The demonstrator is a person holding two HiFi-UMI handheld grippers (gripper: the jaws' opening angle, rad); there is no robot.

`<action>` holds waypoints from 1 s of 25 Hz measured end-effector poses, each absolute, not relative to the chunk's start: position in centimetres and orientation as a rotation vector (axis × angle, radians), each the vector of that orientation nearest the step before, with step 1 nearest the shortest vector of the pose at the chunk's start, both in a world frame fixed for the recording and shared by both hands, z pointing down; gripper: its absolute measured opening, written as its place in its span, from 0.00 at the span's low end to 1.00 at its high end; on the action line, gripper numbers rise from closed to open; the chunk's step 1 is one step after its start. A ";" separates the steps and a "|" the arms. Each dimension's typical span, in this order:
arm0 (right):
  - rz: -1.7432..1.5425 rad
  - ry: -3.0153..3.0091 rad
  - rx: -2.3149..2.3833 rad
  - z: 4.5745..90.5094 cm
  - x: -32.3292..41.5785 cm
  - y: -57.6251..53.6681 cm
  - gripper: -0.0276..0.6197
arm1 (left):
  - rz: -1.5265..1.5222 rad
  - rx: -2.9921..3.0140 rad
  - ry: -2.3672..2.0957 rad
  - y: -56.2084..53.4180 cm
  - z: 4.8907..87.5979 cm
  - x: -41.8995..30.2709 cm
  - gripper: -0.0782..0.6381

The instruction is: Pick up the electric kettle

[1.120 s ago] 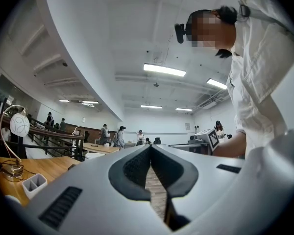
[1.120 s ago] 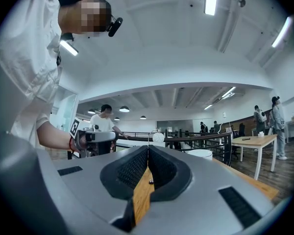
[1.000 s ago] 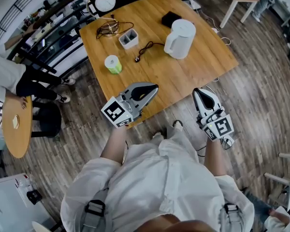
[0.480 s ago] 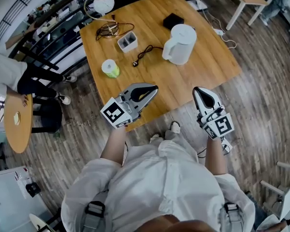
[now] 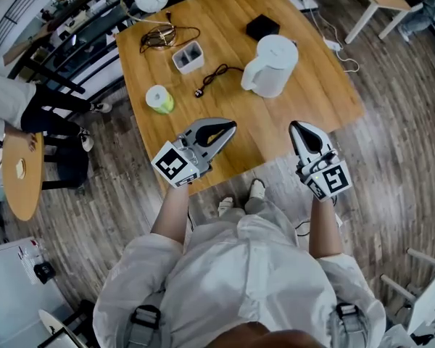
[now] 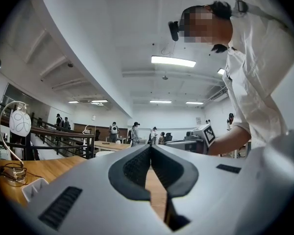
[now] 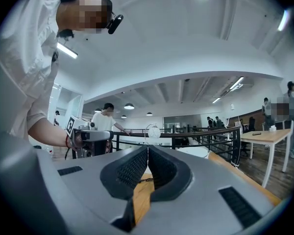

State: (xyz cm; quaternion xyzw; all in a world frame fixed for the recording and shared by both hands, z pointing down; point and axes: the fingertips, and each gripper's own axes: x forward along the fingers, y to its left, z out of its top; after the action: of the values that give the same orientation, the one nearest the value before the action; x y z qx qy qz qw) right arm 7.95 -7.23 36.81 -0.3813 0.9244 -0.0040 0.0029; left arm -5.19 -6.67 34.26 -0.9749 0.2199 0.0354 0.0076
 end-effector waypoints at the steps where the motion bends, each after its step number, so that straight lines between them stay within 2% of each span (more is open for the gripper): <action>1: -0.019 2.898 -1.195 37.1 8.1 -7.7 0.06 | 0.110 -3.047 0.696 -7.2 34.6 -5.1 0.12; 25: -0.119 2.907 -1.254 42.7 7.7 -15.6 0.06 | 0.109 -3.038 0.859 -21.4 42.0 -5.2 0.12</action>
State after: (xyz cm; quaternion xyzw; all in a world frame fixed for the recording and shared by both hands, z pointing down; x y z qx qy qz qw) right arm 7.73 -15.64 42.69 -0.3959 0.9174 -0.0375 -0.0132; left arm -5.21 -21.36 42.02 -0.9616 0.2720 0.0345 -0.0086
